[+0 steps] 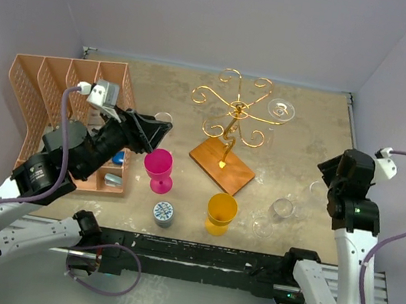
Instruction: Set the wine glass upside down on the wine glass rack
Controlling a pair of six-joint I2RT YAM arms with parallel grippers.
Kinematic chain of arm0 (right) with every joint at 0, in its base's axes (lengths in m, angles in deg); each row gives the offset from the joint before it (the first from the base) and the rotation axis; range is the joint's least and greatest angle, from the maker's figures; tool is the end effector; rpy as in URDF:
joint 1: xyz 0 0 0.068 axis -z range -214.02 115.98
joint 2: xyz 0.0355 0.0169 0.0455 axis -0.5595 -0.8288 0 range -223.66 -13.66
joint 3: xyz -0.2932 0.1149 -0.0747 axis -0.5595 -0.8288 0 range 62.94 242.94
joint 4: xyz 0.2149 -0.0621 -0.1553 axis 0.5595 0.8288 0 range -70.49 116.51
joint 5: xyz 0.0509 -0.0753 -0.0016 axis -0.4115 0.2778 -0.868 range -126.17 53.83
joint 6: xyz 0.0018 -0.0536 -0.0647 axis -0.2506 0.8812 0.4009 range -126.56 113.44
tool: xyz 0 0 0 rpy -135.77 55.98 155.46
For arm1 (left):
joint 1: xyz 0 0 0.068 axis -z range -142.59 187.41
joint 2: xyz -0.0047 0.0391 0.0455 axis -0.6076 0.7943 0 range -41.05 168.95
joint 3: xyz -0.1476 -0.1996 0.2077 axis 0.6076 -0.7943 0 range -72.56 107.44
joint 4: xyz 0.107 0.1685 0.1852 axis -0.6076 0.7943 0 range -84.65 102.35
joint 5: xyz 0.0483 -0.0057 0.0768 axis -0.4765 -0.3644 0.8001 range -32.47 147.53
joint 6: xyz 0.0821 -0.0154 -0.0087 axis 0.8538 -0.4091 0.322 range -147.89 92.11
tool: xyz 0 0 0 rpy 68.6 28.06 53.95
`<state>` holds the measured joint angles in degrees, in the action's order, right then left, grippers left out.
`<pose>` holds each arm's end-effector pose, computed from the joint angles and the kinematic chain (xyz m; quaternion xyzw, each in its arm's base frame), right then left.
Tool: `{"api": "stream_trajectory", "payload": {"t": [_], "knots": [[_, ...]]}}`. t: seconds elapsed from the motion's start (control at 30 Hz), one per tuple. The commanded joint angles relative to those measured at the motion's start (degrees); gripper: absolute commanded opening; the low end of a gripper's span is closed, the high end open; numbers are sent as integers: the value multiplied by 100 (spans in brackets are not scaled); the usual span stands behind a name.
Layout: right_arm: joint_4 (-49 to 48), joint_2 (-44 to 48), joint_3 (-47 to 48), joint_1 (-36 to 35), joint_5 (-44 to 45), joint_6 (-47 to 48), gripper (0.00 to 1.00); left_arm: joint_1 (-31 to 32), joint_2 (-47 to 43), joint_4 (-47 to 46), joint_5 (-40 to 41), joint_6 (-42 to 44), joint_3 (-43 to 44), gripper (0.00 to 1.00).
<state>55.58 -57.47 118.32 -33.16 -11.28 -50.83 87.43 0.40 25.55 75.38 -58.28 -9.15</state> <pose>0.1587 -0.0335 0.3842 0.4228 0.7137 0.0270 0.5578 0.1088 -0.0947 0.4789 0.0075 0.6967 -0.3753 0.6113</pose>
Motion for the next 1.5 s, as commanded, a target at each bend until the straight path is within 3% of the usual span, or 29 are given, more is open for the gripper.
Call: {"api": "stream_trajectory", "payload": {"t": [0.0,0.43,0.63,1.0,1.2,1.47], "knots": [[571,35,-19,1,118,-605,57,17,43,-29,74,3,-7,57],[993,-51,-158,2,-617,-930,53,17,64,-10,193,-38,-90,57],[610,-63,-543,2,-503,-992,48,17,78,-46,226,-46,-119,57],[230,-520,-596,-3,-101,-855,30,17,30,14,377,-42,-95,57],[276,-520,-519,2,-195,-906,10,17,-64,27,484,-106,-120,57],[213,-401,-390,2,-407,-843,0,17,-65,31,465,-128,-67,57]]}}
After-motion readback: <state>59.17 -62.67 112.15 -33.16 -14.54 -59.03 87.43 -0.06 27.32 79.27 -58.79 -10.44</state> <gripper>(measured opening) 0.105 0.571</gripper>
